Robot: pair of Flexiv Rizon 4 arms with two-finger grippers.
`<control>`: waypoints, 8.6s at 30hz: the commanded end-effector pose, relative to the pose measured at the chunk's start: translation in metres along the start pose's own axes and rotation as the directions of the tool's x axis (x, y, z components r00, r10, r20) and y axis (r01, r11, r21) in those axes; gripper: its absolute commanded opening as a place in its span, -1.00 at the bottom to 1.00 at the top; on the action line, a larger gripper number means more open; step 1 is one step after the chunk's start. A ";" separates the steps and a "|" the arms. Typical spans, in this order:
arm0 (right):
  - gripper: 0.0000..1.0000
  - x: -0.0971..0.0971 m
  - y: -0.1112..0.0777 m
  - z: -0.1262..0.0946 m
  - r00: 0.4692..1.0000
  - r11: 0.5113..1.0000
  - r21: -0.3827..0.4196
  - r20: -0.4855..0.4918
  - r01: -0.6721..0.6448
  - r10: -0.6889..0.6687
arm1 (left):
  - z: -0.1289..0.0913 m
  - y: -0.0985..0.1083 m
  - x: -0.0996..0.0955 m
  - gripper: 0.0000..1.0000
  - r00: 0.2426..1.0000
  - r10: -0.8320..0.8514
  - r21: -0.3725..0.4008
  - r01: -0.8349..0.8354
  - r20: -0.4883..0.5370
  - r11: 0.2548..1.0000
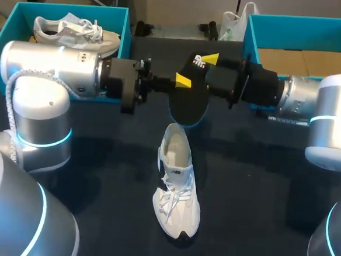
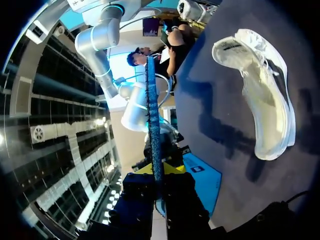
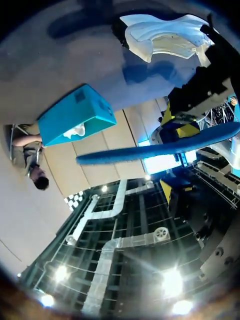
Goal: Take the shoe out of the shoebox, open the shoe tongue, remove and reinsert the insole, then place the shoe into the shoebox
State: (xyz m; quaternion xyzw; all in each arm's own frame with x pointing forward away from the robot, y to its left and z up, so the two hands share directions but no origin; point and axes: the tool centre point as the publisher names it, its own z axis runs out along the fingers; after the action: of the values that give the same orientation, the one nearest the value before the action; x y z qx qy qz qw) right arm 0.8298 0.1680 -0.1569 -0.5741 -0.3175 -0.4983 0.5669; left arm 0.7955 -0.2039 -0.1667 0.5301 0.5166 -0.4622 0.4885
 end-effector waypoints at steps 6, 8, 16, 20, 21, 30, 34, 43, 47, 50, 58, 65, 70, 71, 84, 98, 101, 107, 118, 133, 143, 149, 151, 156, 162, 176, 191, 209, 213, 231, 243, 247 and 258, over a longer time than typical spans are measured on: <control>1.00 0.008 -0.008 -0.027 1.000 1.000 -0.011 -0.006 0.014 -0.014 | -0.062 -0.026 -0.018 -1.00 0.981 -0.193 -0.035 0.192 -0.023 0.981; 1.00 0.008 -0.008 -0.027 1.000 1.000 -0.011 -0.006 0.014 -0.014 | -0.068 -0.029 -0.019 -1.00 0.971 -0.238 -0.040 0.237 -0.031 0.971; 1.00 0.008 -0.008 -0.027 1.000 1.000 -0.011 -0.006 0.014 -0.014 | -0.085 -0.033 -0.035 -1.00 0.773 -0.634 -0.043 0.633 -0.012 0.773; 1.00 0.008 -0.008 -0.027 1.000 1.000 -0.011 -0.006 0.014 -0.014 | -0.096 -0.044 -0.048 -1.00 0.811 -0.583 -0.040 0.582 -0.033 0.812; 1.00 0.008 -0.008 -0.027 1.000 1.000 -0.011 -0.006 0.014 -0.014 | -0.096 -0.044 -0.048 -1.00 0.811 -0.583 -0.040 0.582 -0.033 0.812; 1.00 0.008 -0.008 -0.027 1.000 1.000 -0.011 -0.006 0.014 -0.014 | -0.096 -0.044 -0.048 -1.00 0.811 -0.583 -0.040 0.582 -0.033 0.812; 1.00 0.008 -0.008 -0.027 1.000 1.000 -0.011 -0.006 0.014 -0.014 | -0.093 -0.036 -0.052 -1.00 0.698 -0.715 -0.082 0.711 -0.038 0.698; 1.00 0.008 -0.008 -0.027 1.000 1.000 -0.011 -0.006 0.014 -0.014 | -0.105 -0.011 -0.071 -1.00 0.198 -0.968 -0.163 0.961 -0.154 0.223; 1.00 0.008 -0.008 -0.027 1.000 1.000 -0.011 -0.006 0.014 -0.014 | -0.105 -0.011 -0.071 -1.00 0.198 -0.968 -0.163 0.961 -0.154 0.223; 1.00 0.008 -0.008 -0.027 1.000 1.000 -0.011 -0.006 0.014 -0.014 | -0.105 -0.011 -0.071 -1.00 0.198 -0.968 -0.163 0.961 -0.154 0.223; 1.00 0.008 -0.008 -0.027 1.000 1.000 -0.011 -0.006 0.014 -0.014 | -0.109 -0.015 -0.065 -1.00 -0.005 -0.988 -0.180 0.983 -0.154 0.023; 1.00 0.008 -0.008 -0.027 1.000 1.000 -0.011 -0.006 0.014 -0.014 | -0.118 -0.014 -0.043 -1.00 -0.279 -0.955 -0.185 0.948 -0.101 -0.257; 1.00 0.008 -0.008 -0.027 1.000 1.000 -0.011 -0.006 0.014 -0.014 | -0.119 -0.006 -0.033 -1.00 -0.505 -0.854 -0.171 0.859 -0.124 -0.483; 1.00 0.008 -0.008 -0.027 1.000 1.000 -0.011 -0.006 0.014 -0.014 | -0.119 -0.006 -0.033 -1.00 -0.505 -0.854 -0.171 0.859 -0.124 -0.483; 1.00 0.008 -0.008 -0.027 1.000 1.000 -0.011 -0.006 0.014 -0.014 | -0.116 -0.008 -0.026 -1.00 -0.679 -0.730 -0.187 0.729 -0.077 -0.659; 1.00 0.008 -0.008 -0.027 1.000 1.000 -0.011 -0.006 0.014 -0.014 | -0.112 -0.010 -0.001 -1.00 -0.906 -0.423 -0.177 0.420 -0.022 -0.890; 1.00 0.008 -0.008 -0.027 1.000 1.000 -0.011 -0.006 0.014 -0.014 | -0.111 -0.005 0.004 -1.00 -0.934 -0.358 -0.150 0.355 -0.008 -0.923; 1.00 0.008 -0.008 -0.027 1.000 1.000 -0.011 -0.006 0.014 -0.014 | -0.102 -0.002 0.014 -1.00 -0.960 -0.281 -0.135 0.279 -0.003 -0.951; 1.00 0.016 -0.010 -0.027 0.946 0.974 0.062 0.236 0.216 -0.225 | -0.096 0.005 0.027 -1.00 -0.987 -0.158 -0.118 0.157 0.000 -0.981; 1.00 0.023 -0.015 -0.020 0.910 0.973 0.117 0.347 0.200 -0.229 | -0.079 0.001 0.031 -1.00 -0.996 -0.082 -0.122 0.084 -0.023 -0.989; 1.00 0.032 -0.023 -0.004 0.725 0.943 0.189 0.605 0.272 -0.330 | -0.071 -0.004 0.031 -1.00 -0.998 -0.044 -0.138 0.049 -0.038 -0.989; 1.00 0.044 -0.033 0.015 0.576 0.938 0.217 0.744 0.272 -0.339 | -0.071 -0.004 0.031 -1.00 -0.998 -0.044 -0.138 0.049 -0.038 -0.989; 1.00 0.046 -0.036 0.022 0.522 0.938 0.227 0.784 0.262 -0.335 | -0.071 -0.004 0.031 -1.00 -0.998 -0.044 -0.138 0.049 -0.038 -0.989; 1.00 0.046 -0.041 0.034 0.422 0.944 0.225 0.851 0.241 -0.311 | -0.071 -0.004 0.031 -1.00 -0.998 -0.044 -0.138 0.049 -0.038 -0.989; 1.00 0.044 -0.048 0.049 0.328 0.939 0.237 0.891 0.250 -0.312 | -0.071 -0.004 0.031 -1.00 -0.998 -0.044 -0.138 0.049 -0.038 -0.989; 1.00 0.025 -0.059 0.092 0.148 0.956 0.189 0.963 0.225 -0.225 | -0.071 -0.004 0.031 -1.00 -0.998 -0.044 -0.138 0.049 -0.038 -0.989; 1.00 0.023 -0.073 0.103 0.068 0.946 0.155 0.981 0.284 -0.181 | -0.071 -0.004 0.031 -1.00 -0.998 -0.044 -0.138 0.049 -0.038 -0.989; 1.00 0.035 -0.080 0.092 0.048 0.954 0.177 0.980 0.243 -0.194 | -0.071 -0.004 0.031 -1.00 -0.998 -0.044 -0.138 0.049 -0.038 -0.989; 1.00 0.035 -0.083 0.084 0.162 0.950 0.132 0.970 0.284 -0.183 | -0.071 -0.004 0.031 -1.00 -0.998 -0.044 -0.138 0.049 -0.038 -0.989; 1.00 0.046 -0.057 0.060 0.733 0.986 0.027 0.666 0.162 -0.139 | -0.071 -0.004 0.031 -1.00 -0.998 -0.044 -0.138 0.049 -0.038 -0.989; 1.00 0.027 -0.053 0.043 0.851 0.997 0.036 0.519 0.070 -0.079 | -0.071 -0.004 0.031 -1.00 -0.998 -0.044 -0.138 0.049 -0.038 -0.989; 1.00 0.021 -0.055 0.034 0.865 0.998 0.027 0.499 0.053 -0.059 | -0.071 -0.004 0.031 -1.00 -0.998 -0.044 -0.138 0.049 -0.038 -0.989; 1.00 0.008 -0.044 0.026 0.907 0.991 0.080 0.399 0.110 -0.133 | -0.071 -0.004 0.031 -1.00 -0.998 -0.044 -0.138 0.049 -0.038 -0.989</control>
State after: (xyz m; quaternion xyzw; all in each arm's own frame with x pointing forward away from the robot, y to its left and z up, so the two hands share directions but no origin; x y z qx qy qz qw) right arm 0.7929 0.1971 -0.1248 -0.6750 -0.5286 -0.3158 0.4065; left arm 0.7923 -0.1298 -0.1904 -0.4617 0.5664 -0.4701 -0.4951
